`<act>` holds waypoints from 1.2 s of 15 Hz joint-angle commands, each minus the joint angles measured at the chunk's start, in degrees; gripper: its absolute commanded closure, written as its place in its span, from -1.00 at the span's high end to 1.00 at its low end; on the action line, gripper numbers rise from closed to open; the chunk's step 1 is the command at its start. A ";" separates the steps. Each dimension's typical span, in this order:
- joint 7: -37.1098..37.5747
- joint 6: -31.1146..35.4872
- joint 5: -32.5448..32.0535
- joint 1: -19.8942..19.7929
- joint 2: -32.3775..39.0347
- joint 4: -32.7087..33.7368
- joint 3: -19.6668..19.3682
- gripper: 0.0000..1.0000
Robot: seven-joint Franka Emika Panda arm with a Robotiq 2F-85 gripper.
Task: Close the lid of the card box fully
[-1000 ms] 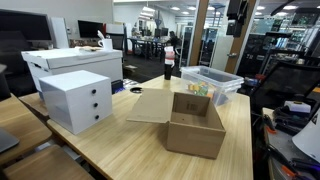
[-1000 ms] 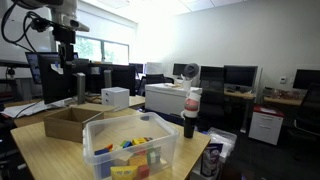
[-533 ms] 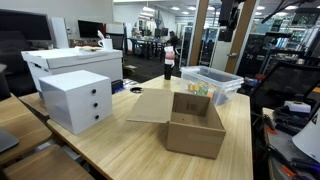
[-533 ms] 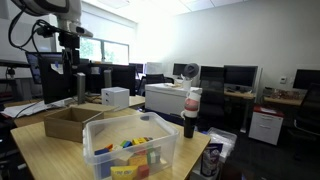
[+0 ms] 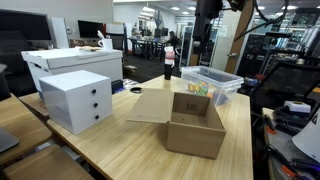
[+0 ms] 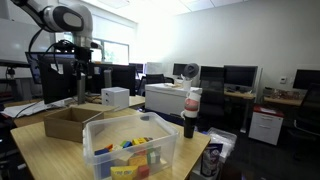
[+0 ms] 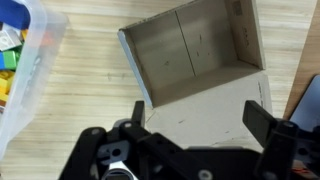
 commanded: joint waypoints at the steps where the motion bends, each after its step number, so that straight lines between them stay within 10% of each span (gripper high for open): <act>1: -4.28 4.70 -0.03 0.97 7.86 5.34 0.24 1.00; 18: -6.44 5.11 -3.68 5.63 35.81 32.63 2.56 1.00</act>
